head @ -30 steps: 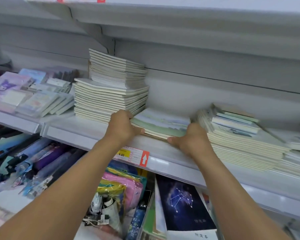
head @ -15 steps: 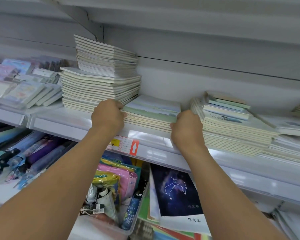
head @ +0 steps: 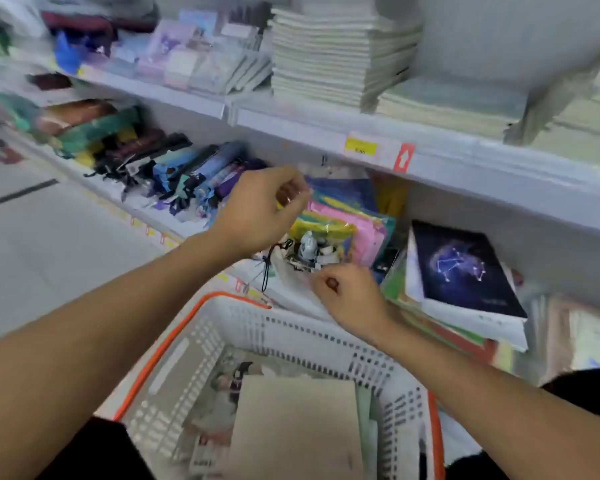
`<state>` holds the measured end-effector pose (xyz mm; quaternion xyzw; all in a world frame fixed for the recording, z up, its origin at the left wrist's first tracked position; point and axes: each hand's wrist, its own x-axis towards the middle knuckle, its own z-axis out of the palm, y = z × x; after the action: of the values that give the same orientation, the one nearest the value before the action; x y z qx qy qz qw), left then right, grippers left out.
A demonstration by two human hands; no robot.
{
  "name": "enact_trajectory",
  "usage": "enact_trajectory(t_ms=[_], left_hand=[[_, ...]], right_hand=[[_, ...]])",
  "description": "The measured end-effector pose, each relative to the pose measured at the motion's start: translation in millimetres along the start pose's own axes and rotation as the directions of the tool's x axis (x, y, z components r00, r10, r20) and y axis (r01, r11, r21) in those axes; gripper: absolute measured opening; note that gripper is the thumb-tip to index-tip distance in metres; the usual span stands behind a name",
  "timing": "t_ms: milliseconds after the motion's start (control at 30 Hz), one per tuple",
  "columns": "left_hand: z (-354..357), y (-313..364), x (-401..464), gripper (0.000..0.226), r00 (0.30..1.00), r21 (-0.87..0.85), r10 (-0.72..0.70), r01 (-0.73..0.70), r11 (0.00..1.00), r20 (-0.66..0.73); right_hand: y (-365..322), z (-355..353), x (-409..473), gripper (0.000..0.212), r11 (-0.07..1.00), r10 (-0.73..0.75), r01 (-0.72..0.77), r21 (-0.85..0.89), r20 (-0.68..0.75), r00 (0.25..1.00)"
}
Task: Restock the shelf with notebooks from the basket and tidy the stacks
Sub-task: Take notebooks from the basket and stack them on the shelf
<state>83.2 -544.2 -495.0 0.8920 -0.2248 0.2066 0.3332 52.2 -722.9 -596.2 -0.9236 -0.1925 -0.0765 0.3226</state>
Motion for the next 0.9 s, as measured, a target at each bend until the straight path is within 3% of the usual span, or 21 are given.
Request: enact_trajectory(t_ms=[33, 67, 100, 167, 200, 233, 300, 400, 533, 633, 700, 800, 900], left_hand=[[-5.5, -15.1, -31.7, 0.007, 0.983, 0.073, -0.098, 0.088, 0.993, 0.154], [-11.6, -29.4, -61.5, 0.007, 0.932, 0.168, -0.202, 0.157, 0.973, 0.302], [-16.9, -40.3, -90.0, 0.01, 0.848, 0.264, -0.303, 0.202, 0.943, 0.434], [-24.1, -52.9, -137.9, 0.02, 0.624, 0.438, -0.472, 0.222, 0.871, 0.623], [-25.4, -55.9, -155.5, 0.025, 0.522, 0.49, -0.522, 0.213, 0.846, 0.675], [-24.8, -58.4, -167.1, 0.029, 0.463, 0.51, -0.545, 0.211, 0.834, 0.699], [-19.1, -62.0, -179.2, 0.039, 0.435, 0.498, -0.562, 0.262, 0.827, 0.704], [-10.2, -61.5, -186.7, 0.051, 0.372, 0.479, -0.552, 0.276, 0.833, 0.746], [-14.8, -73.7, -203.2, 0.051, 0.369, 0.441, -0.539, 0.32, 0.839, 0.757], [-18.9, -87.0, -215.0, 0.051, 0.28, 0.527, -0.575, 0.232, 0.818, 0.769], [-16.5, -90.8, -212.4, 0.052, 0.262, 0.552, -0.586, 0.197, 0.81, 0.767], [-13.0, -87.4, -200.2, 0.055, 0.325, 0.544, -0.582, 0.208, 0.813, 0.746], [-12.2, -83.7, -191.1, 0.06, 0.375, 0.59, -0.612, 0.186, 0.786, 0.697]], right_hand=[[9.2, 28.7, -11.9, 0.033, 0.998, 0.052, -0.04, -0.047, 0.28, 0.959], [16.7, 55.1, -23.2, 0.032, 0.993, 0.102, -0.057, -0.104, 0.511, 0.853], [24.6, 78.7, -37.7, 0.05, 0.984, 0.165, -0.072, -0.166, 0.664, 0.729], [41.6, 116.9, -66.0, 0.095, 0.955, 0.285, -0.091, -0.282, 0.79, 0.543], [50.4, 132.4, -78.4, 0.113, 0.938, 0.326, -0.066, -0.339, 0.805, 0.496], [59.8, 145.0, -87.7, 0.126, 0.915, 0.37, -0.035, -0.401, 0.806, 0.462], [70.9, 159.2, -99.4, 0.143, 0.88, 0.431, -0.025, -0.474, 0.777, 0.458], [84.3, 166.6, -109.5, 0.143, 0.847, 0.483, -0.085, -0.524, 0.694, 0.534], [97.5, 175.4, -128.8, 0.154, 0.776, 0.56, -0.085, -0.625, 0.619, 0.551], [102.9, 177.3, -130.9, 0.162, 0.751, 0.596, -0.139, -0.646, 0.572, 0.564], [106.2, 177.2, -128.3, 0.163, 0.739, 0.596, -0.136, -0.659, 0.547, 0.587], [108.5, 171.6, -123.8, 0.143, 0.723, 0.638, -0.233, -0.651, 0.498, 0.588], [102.1, 151.8, -105.0, 0.088, 0.773, 0.606, -0.259, -0.579, 0.553, 0.571]])
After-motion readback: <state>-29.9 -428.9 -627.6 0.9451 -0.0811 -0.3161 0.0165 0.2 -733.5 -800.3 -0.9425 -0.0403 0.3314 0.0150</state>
